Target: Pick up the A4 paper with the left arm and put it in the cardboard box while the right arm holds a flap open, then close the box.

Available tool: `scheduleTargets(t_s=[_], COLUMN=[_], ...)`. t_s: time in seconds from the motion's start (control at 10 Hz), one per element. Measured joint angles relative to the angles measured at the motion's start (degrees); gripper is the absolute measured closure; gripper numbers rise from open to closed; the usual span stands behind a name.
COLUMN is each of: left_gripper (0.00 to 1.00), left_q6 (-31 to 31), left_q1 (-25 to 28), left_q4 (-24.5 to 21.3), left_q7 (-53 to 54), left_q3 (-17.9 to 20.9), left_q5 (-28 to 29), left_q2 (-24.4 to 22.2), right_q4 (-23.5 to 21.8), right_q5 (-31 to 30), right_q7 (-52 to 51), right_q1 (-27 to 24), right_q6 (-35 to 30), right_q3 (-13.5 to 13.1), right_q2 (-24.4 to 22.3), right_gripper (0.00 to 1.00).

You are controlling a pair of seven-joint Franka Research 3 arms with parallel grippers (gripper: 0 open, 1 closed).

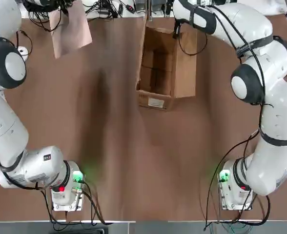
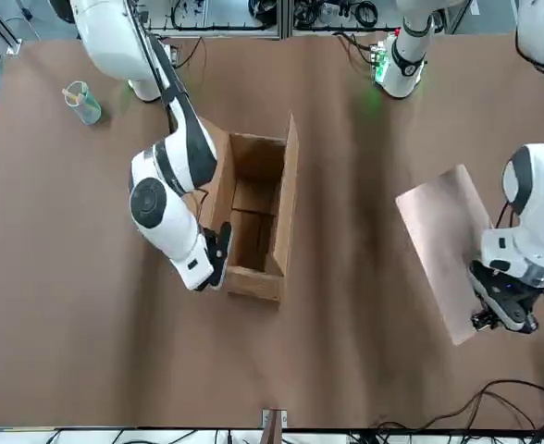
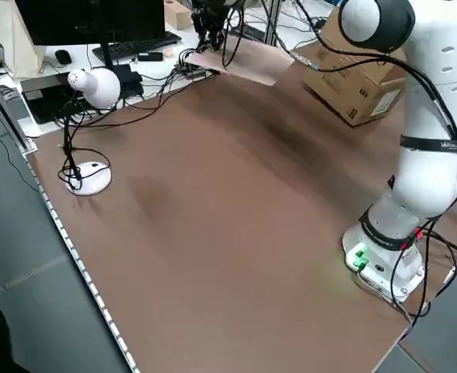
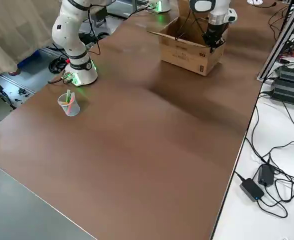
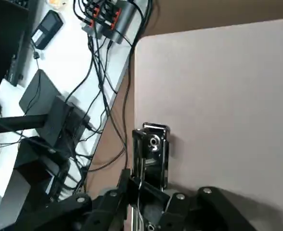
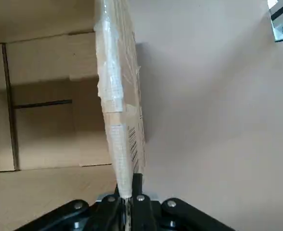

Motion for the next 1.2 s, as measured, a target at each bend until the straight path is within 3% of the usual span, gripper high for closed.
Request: scheduleTargets(t_s=[0.3, 0.6, 0.9, 1.0, 1.2], left_gripper=[0.97, 0.97, 0.97, 0.97, 0.97], left_q6=[-0.63, -1.85, -3.15, -3.90, -6.89], left_q1=[-0.54, -0.71, -0.85, -1.01, -1.31], left_q4=[1.74, 3.81, 4.73, 5.03, 5.33], left_q7=[-0.03, -0.58, -8.87, -10.79, -15.35], left_q3=[-0.06, -0.79, -4.49, -5.85, -8.52], left_q5=[-0.05, -0.16, -0.23, -0.23, -0.23], left_q2=[-0.88, -0.93, -1.02, -1.32, -2.08], right_q4=[0.00, 0.02, 0.12, 0.36, 1.40], right_q5=[0.02, 0.13, 0.19, 0.22, 0.24], right_q7=[0.03, 0.07, 0.17, 0.28, 1.26], right_q1=[0.65, 1.18, 1.58, 1.58, 1.53], right_q6=[0.82, 1.56, 2.01, 2.08, 1.91], right_q3=[0.00, 0.03, 0.04, -0.01, -0.22], right_q2=[0.44, 0.45, 0.45, 0.42, 0.23], right_gripper=[0.90, 0.72, 0.59, 0.54, 0.26])
